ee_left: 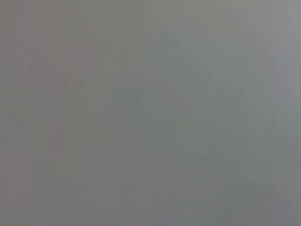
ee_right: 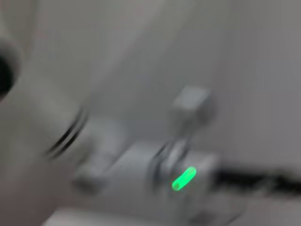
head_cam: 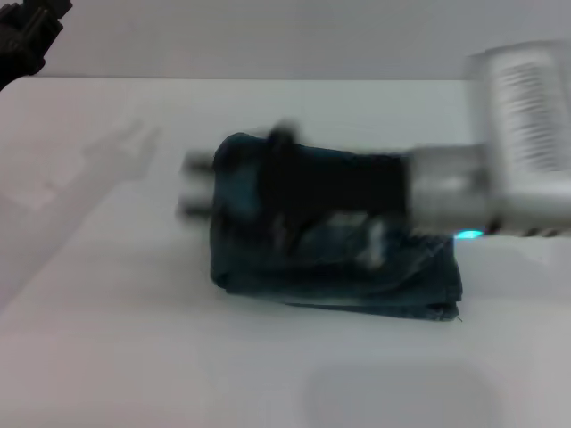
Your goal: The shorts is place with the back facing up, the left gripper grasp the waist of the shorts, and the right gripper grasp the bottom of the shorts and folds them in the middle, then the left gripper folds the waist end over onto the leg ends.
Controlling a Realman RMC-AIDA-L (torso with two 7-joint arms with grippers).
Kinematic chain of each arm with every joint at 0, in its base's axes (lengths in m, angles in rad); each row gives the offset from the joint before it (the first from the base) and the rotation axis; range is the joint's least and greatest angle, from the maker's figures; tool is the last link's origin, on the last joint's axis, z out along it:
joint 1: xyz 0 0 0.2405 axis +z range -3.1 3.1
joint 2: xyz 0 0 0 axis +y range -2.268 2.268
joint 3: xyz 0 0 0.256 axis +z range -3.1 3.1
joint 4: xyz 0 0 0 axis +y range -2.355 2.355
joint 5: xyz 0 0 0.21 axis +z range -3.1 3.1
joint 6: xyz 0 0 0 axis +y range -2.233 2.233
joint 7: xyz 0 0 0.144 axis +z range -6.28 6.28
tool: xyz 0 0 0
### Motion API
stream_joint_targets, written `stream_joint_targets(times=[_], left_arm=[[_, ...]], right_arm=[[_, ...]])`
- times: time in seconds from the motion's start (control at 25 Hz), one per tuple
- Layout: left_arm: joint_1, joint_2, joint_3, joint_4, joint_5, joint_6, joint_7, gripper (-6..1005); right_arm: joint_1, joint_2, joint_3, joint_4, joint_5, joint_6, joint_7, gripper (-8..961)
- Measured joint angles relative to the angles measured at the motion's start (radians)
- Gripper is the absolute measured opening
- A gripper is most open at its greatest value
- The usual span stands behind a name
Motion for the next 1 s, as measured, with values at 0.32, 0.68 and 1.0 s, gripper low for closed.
stream_joint_targets(times=[0.32,0.68,1.0], left_arm=[[0.008,-0.001,-0.005,-0.017,-0.005,-0.007,0.05,310],[0.011,-0.004,-0.022,-0.147,-0.1,-0.026,0.301,308],[0.014,-0.008,-0.06,-0.34,-0.345,0.039,0.625,306]], right_arm=[[-0.125,0.003,0.068,0.3,0.73,-0.067,-0.534,357],[-0.104,-0.001,0.093,0.662,1.339,-0.231,-0.857,358],[-0.105,-0.004,0.213,0.794,1.423,-0.25,-0.86,358]])
